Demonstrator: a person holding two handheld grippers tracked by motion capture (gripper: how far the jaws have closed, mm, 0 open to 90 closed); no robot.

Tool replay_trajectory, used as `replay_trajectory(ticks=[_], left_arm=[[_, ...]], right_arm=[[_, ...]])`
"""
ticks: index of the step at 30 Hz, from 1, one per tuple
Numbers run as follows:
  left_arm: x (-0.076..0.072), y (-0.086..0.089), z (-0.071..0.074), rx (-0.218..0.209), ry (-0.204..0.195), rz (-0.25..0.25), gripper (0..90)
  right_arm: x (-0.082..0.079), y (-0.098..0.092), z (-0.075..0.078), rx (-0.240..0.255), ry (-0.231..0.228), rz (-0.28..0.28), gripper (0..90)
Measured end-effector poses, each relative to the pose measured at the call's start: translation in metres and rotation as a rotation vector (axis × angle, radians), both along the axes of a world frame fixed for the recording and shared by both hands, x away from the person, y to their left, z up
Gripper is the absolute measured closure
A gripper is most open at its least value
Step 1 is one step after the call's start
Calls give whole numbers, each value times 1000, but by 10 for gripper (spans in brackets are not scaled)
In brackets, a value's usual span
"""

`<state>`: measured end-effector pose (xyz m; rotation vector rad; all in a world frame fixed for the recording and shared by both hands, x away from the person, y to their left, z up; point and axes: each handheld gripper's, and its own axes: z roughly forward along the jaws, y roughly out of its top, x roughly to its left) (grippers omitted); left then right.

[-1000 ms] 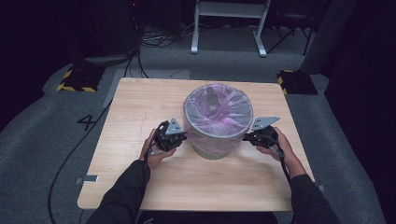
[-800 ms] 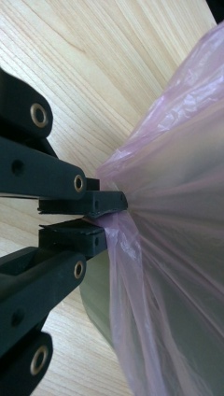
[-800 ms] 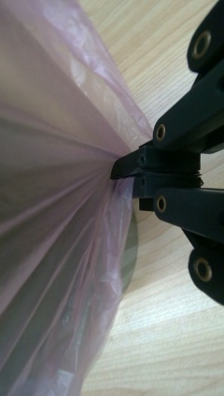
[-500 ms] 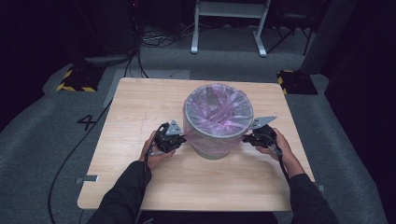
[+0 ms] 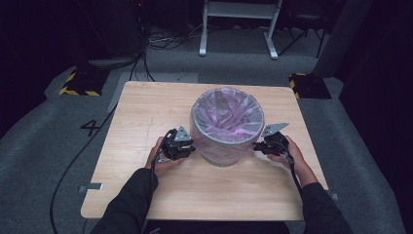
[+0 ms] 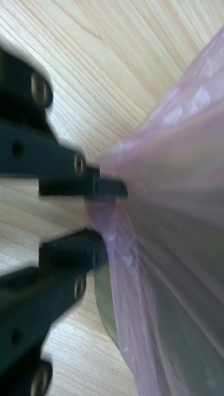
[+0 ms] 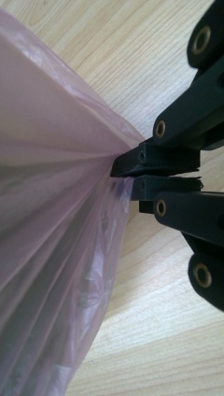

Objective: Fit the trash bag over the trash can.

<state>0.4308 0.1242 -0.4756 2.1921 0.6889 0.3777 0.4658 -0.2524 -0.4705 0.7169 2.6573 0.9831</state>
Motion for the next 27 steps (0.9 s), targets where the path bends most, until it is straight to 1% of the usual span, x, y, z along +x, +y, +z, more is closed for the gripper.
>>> replay_trajectory(ticks=[1,2,3,4,5,6,7,8,10,11,12,13,15,16,17,18,19,20,21,22,24,26,27], left_arm=[[-3,1,1,3,-1,-13,704],[-4,1,1,8,-4,-13,669],[-8,2,3,14,-15,-2,627],[-10,3,4,13,-8,4,531],[-12,4,5,13,-4,4,493],[-15,6,7,10,-7,8,467],[-17,7,8,6,1,9,430],[-18,9,9,6,1,11,402],[-24,13,12,-9,-10,18,332],[-29,16,13,-16,-18,33,297],[-30,17,14,-25,-17,37,241],[-33,20,14,-34,-19,42,221],[-36,24,14,-46,-13,50,197],[-38,25,14,-53,2,53,185],[-39,26,13,-59,7,57,172],[-41,26,12,-57,5,60,168],[-43,27,11,-45,-4,60,166],[-45,27,9,-46,-1,62,164],[-47,27,8,-35,0,63,164],[-48,26,6,-31,10,66,160],[-52,27,3,-28,9,71,157],[-55,27,0,-21,17,76,157],[-56,27,-2,-19,20,77,158]], right_arm=[[0,-1,0,1,-1,-2,874],[-1,-4,0,7,-3,-8,860],[-1,-5,1,12,-4,-11,851],[-2,-9,2,23,-10,-17,818],[-2,-10,3,30,-12,-22,800],[-3,-13,4,41,-14,-26,791],[-4,-15,5,46,-21,-28,771],[-5,-17,6,54,-25,-31,738],[-8,-22,7,69,-30,-46,706],[-9,-24,8,72,-32,-45,682],[-10,-28,9,82,-32,-51,669],[-11,-30,9,88,-39,-56,660],[-14,-36,10,102,-53,-67,597],[-15,-37,11,108,-52,-73,565],[-15,-39,11,112,-49,-80,537],[-16,-40,11,113,-47,-86,500],[-16,-41,11,114,-46,-88,455],[-16,-43,10,109,-46,-101,402],[-16,-43,9,110,-44,-107,373],[-16,-45,9,117,-34,-114,338],[-16,-48,7,142,-20,-128,256],[-16,-51,5,162,-9,-141,227],[-16,-52,5,163,-10,-145,209]])
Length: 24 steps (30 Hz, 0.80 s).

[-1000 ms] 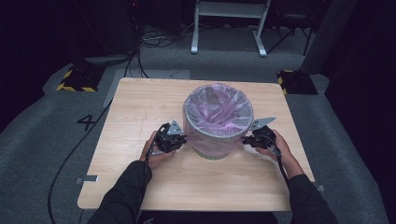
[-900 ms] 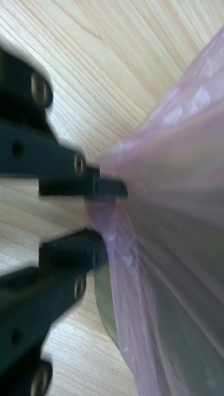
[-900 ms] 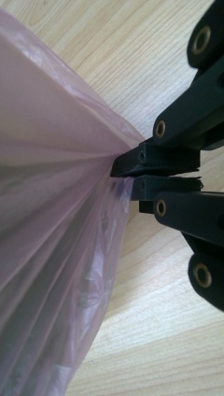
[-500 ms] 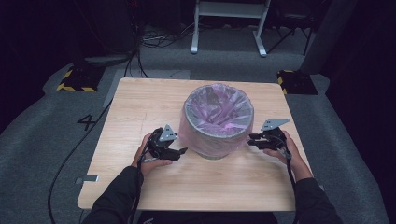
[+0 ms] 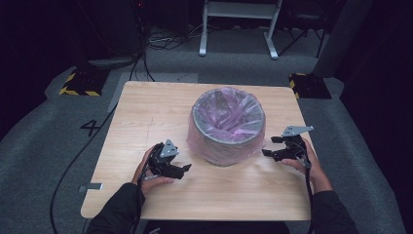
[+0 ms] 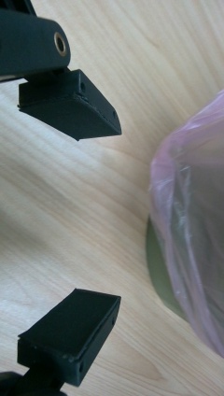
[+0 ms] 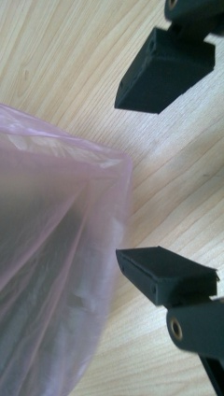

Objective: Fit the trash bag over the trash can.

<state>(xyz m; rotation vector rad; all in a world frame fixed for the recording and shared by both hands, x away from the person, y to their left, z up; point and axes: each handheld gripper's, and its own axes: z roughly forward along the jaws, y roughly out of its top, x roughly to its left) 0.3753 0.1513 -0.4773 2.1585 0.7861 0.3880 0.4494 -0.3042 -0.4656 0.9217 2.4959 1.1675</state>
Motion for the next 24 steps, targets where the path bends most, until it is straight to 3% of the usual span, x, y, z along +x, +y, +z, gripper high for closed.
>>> replay_trajectory(ticks=[5,12,16,24], left_arm=[[-5,1,-7,26,7,-5,159],[-12,3,-13,44,35,-5,158],[-18,3,-17,85,53,-2,158],[-26,8,-22,85,65,3,158]], right_arm=[[0,-4,-2,12,5,-17,181],[-3,-12,2,62,-28,-41,174],[-7,-14,7,66,-41,-44,171],[-15,-16,20,90,-91,-39,171]])
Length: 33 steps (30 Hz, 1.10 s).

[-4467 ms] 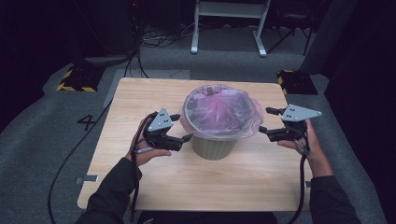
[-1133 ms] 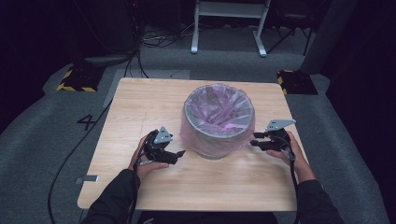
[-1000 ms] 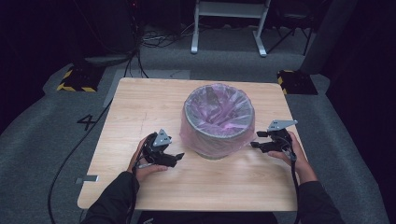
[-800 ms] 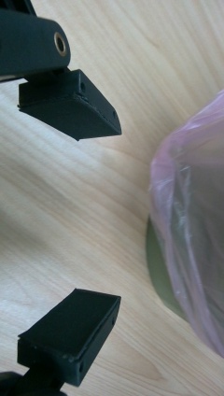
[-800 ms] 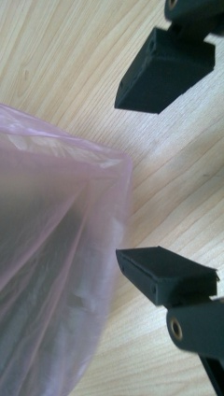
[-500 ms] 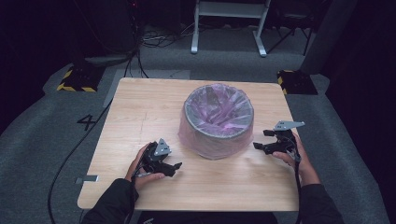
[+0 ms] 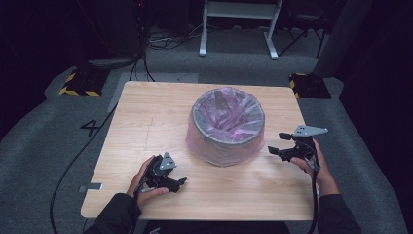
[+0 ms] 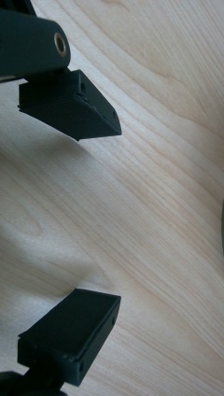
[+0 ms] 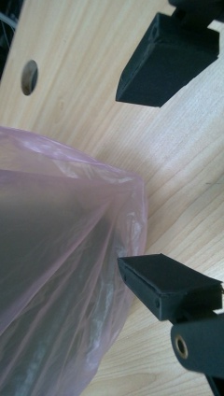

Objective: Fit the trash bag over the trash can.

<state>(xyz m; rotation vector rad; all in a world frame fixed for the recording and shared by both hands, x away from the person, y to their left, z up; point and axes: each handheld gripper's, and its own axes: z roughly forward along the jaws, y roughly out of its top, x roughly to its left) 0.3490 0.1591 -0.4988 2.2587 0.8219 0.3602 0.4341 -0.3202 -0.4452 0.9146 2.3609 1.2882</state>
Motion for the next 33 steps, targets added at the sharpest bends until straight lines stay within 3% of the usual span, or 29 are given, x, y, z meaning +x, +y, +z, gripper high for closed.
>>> replay_trajectory(ticks=[9,18,21,33], left_arm=[[-3,8,-5,-38,6,15,150],[-4,10,-5,-35,5,11,149],[-4,10,-5,-35,5,12,149],[-4,10,-5,-37,5,10,148]], right_arm=[[-10,-1,21,34,-65,14,189],[-15,5,42,15,-126,2,183],[-18,8,49,32,-155,12,182],[-26,21,84,24,-229,27,197]])
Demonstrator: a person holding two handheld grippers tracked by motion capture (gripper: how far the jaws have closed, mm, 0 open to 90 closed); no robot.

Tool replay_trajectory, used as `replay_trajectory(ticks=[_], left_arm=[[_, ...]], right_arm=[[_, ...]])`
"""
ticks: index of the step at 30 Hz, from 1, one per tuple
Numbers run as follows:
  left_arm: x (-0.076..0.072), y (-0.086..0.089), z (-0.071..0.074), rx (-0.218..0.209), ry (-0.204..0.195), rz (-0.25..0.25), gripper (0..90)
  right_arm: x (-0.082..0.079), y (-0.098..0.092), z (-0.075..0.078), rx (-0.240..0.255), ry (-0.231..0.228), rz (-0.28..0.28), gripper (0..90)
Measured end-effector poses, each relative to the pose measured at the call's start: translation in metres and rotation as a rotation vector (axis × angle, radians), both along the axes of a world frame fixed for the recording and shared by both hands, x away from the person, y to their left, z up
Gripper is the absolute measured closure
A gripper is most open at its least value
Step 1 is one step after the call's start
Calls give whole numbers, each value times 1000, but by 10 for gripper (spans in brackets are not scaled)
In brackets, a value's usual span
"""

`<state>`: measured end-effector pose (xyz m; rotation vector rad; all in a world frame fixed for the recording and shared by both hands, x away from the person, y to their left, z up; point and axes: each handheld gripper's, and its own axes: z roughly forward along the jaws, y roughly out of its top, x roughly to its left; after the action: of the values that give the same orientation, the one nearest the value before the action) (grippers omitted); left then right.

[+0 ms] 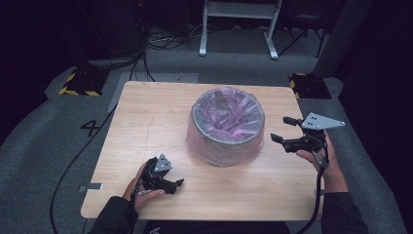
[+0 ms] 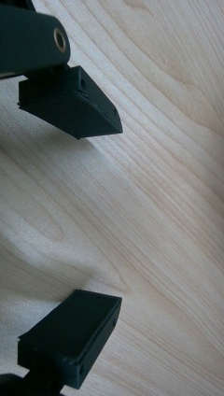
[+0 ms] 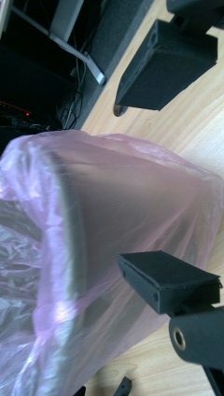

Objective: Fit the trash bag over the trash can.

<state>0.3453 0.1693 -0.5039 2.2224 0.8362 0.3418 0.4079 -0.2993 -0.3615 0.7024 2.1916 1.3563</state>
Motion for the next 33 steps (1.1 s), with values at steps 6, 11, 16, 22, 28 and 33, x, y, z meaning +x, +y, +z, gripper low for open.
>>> replay_trajectory(ticks=[6,11,16,22,28,33], left_arm=[[0,0,0,0,0,-2,148],[0,0,0,-1,1,-5,148],[0,0,0,0,0,-6,148],[0,0,0,0,0,-6,148],[0,1,0,0,1,-6,148],[0,1,0,0,1,-6,148]], right_arm=[[0,9,12,-14,-16,11,199],[4,14,20,-6,-22,3,193],[8,18,25,0,-20,11,194],[11,21,35,-3,-25,19,195],[12,31,45,0,-33,20,217],[13,39,49,-11,-36,32,214]])
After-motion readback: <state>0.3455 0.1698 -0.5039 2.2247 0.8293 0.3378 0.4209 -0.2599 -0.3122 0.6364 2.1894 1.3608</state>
